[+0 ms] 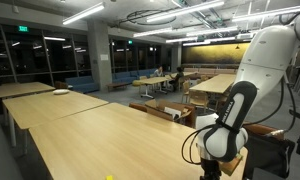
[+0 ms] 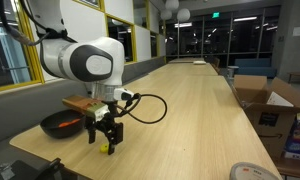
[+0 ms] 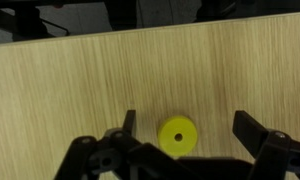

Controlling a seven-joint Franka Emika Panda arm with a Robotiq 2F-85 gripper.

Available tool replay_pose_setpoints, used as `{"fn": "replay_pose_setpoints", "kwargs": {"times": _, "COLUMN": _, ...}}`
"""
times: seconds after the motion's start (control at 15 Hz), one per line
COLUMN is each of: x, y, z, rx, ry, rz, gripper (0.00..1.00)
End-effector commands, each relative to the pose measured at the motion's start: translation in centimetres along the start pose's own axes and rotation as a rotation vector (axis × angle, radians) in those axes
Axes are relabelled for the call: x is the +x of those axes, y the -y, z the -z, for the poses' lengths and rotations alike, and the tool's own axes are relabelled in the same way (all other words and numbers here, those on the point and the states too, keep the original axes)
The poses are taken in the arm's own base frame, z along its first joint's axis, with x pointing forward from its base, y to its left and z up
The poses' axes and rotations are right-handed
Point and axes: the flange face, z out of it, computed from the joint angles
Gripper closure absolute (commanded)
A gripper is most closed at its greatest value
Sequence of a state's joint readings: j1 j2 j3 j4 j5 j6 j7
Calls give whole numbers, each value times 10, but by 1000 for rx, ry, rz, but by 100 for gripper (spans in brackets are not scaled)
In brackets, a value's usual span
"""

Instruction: Put the objects on the right of the table in the black bowl

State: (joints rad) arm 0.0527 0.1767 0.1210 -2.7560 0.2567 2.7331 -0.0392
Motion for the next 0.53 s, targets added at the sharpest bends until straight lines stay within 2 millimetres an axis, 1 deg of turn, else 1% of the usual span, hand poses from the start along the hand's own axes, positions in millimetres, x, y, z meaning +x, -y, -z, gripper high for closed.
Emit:
{"fn": "replay_pose_setpoints", "kwargs": {"times": 0.0, "x": 3, "y": -5, "z": -1, "rx": 1, "ry": -21, "rz": -10, "gripper": 0}}
{"fn": "replay_pose_setpoints", "kwargs": {"times": 0.27, "x": 11, "y": -6, "z": 5, "rx": -33, "ry": -90, "rz": -37, "gripper": 0}}
{"fn": "replay_pose_setpoints", "kwargs": {"times": 0.47, "x": 14, "y": -7, "z": 4, "rx": -75, "ry": -121, "rz": -58, "gripper": 0}}
